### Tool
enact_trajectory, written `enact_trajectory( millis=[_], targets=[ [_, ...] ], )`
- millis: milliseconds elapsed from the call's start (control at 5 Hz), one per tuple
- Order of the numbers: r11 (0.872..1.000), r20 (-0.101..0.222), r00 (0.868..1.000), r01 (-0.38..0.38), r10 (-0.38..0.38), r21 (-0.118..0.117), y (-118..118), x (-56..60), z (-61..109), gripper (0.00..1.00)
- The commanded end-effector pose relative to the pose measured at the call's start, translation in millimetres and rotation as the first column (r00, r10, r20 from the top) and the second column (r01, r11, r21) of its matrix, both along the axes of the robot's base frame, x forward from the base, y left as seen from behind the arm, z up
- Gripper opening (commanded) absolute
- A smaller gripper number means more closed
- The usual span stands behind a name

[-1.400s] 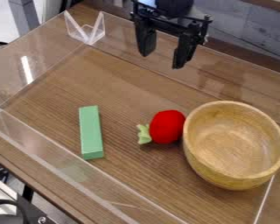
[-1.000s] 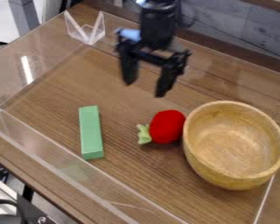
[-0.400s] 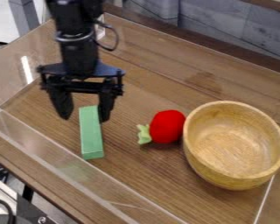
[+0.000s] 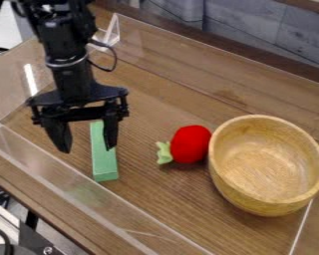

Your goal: Put the green stick in the brown bowl

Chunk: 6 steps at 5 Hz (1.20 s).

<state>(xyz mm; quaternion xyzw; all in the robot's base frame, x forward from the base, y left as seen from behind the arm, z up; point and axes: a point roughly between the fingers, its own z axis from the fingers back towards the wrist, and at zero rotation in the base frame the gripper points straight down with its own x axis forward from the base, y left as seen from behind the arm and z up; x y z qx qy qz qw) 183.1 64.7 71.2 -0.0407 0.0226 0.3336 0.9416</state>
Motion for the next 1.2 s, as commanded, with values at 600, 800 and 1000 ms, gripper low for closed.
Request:
enact_trajectory(
  millis=[600, 800, 1000],
  targets=[
    [0.999, 0.059, 0.997, -0.053, 0.053, 0.0, 16, 9.2, -18.8, 1.0],
    [0.996, 0.064, 0.994, -0.093, 0.093, 0.0, 11, 10.2, -22.2, 1.0],
    [0.992, 0.066, 0.99, -0.127, 0.127, 0.002, 11, 17.6, -34.5, 1.0]
  ],
)
